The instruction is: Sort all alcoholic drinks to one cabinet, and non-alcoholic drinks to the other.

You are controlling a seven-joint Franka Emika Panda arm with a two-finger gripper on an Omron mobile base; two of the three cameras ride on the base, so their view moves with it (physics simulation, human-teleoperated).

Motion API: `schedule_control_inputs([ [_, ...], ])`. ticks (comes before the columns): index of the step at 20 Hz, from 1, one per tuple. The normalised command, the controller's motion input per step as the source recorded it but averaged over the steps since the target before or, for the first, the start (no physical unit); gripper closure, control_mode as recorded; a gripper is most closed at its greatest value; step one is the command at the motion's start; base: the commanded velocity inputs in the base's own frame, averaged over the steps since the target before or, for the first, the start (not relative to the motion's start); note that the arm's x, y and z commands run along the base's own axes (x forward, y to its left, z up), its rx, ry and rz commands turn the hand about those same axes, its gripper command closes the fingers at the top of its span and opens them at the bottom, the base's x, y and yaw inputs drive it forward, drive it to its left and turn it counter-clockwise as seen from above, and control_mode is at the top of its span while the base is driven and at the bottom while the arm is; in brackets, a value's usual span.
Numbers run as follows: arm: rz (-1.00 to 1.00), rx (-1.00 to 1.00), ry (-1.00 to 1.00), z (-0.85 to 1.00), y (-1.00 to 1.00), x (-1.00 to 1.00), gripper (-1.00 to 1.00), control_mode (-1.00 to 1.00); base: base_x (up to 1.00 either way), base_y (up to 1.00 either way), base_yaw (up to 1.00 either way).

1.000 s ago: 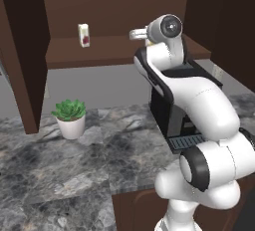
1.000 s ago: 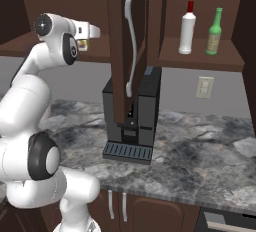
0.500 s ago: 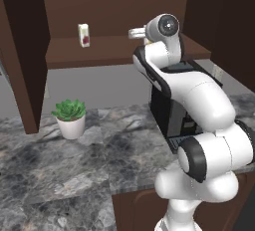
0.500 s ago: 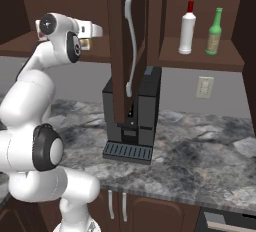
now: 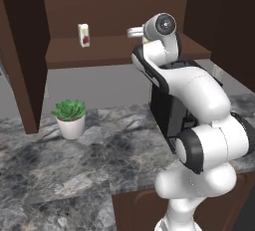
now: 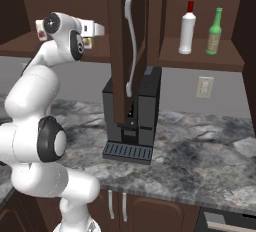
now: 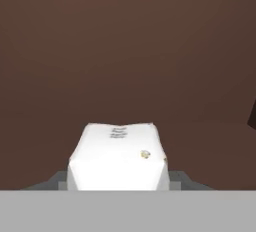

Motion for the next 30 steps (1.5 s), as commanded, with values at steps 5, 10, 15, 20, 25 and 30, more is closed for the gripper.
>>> schedule_control_inputs([
  [5, -0.01, 0.00, 0.00, -0.01, 0.02, 0.20, 1.00, -1.00, 0.00, 0.00, 0.00],
  [10, -0.01, 0.00, 0.00, -0.04, 0.03, 0.20, 1.00, -1.00, 0.00, 0.00, 0.00],
  [15, -0.01, 0.00, 0.00, -0.06, 0.02, 0.20, 1.00, -1.00, 0.00, 0.00, 0.00],
  [20, -0.01, 0.00, 0.00, -0.09, 0.02, 0.17, 1.00, -1.00, 0.00, 0.00, 0.00],
  [25, 0.00, 0.00, 0.00, -0.17, 0.00, 0.14, 1.00, -1.00, 0.00, 0.00, 0.00],
  [30, 0.00, 0.00, 0.00, -0.21, 0.00, 0.13, 1.00, -1.00, 0.00, 0.00, 0.00],
])
